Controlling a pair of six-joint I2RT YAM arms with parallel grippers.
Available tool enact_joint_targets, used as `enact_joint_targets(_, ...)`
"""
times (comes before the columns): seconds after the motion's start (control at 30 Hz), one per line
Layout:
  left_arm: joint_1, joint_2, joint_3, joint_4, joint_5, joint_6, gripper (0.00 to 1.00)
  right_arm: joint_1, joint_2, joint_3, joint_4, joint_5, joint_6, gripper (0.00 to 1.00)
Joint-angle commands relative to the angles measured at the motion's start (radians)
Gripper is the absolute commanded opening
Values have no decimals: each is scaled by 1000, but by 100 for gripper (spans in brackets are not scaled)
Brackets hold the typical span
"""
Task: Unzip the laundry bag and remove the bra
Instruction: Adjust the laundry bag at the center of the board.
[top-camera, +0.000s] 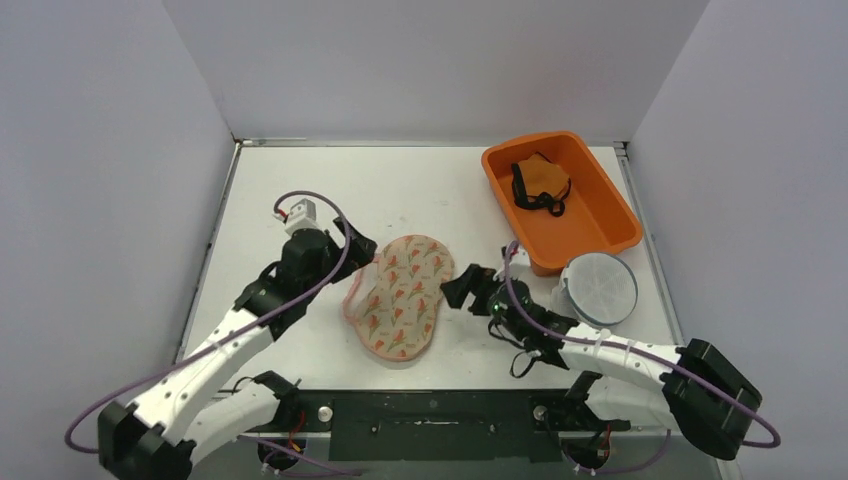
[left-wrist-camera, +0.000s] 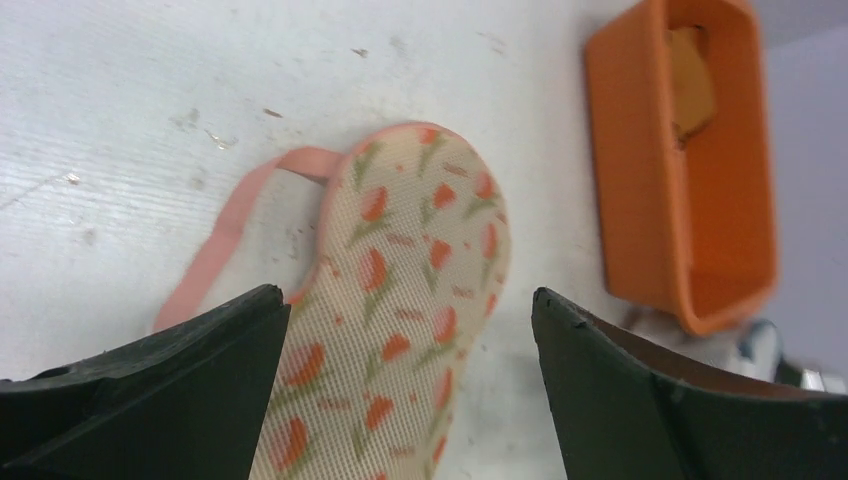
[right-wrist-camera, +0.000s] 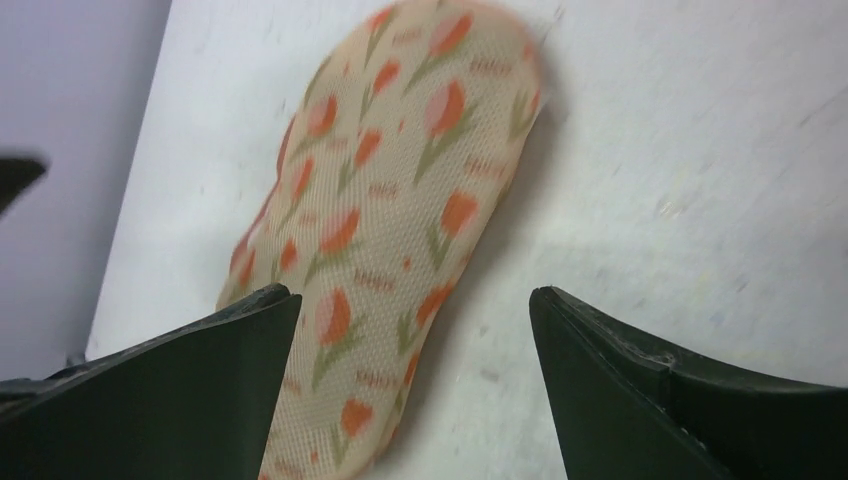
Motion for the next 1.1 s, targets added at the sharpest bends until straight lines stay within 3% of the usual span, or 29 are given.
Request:
enact_joint_targets(0.0,-128,-259,-95,-155,-24,-4,92,-240,38,95,5,-241,-76,89)
enact_joint_targets(0.17,-324,-406,-237,-164,-33,-163,92,-328,311,276,82,-343,-113,88)
enact_joint_targets(0.4,-588,-372,-311,-112,-144,-268,92,-389,607,500,109,-348,-177,85)
enact_joint_targets(0.67,-613,-265,-375,-44,-134,-328,91,-406,808,650,80,-466,-199,73)
enact_joint_targets(0.83,-587,-237,-410,-18,-166,-346,84,-411,781,541,161,-506,-157,59)
enact_joint_targets(1.07,-470,-170,-456,133,-76,-281,79,-406,636,289,270,-494,-104,42)
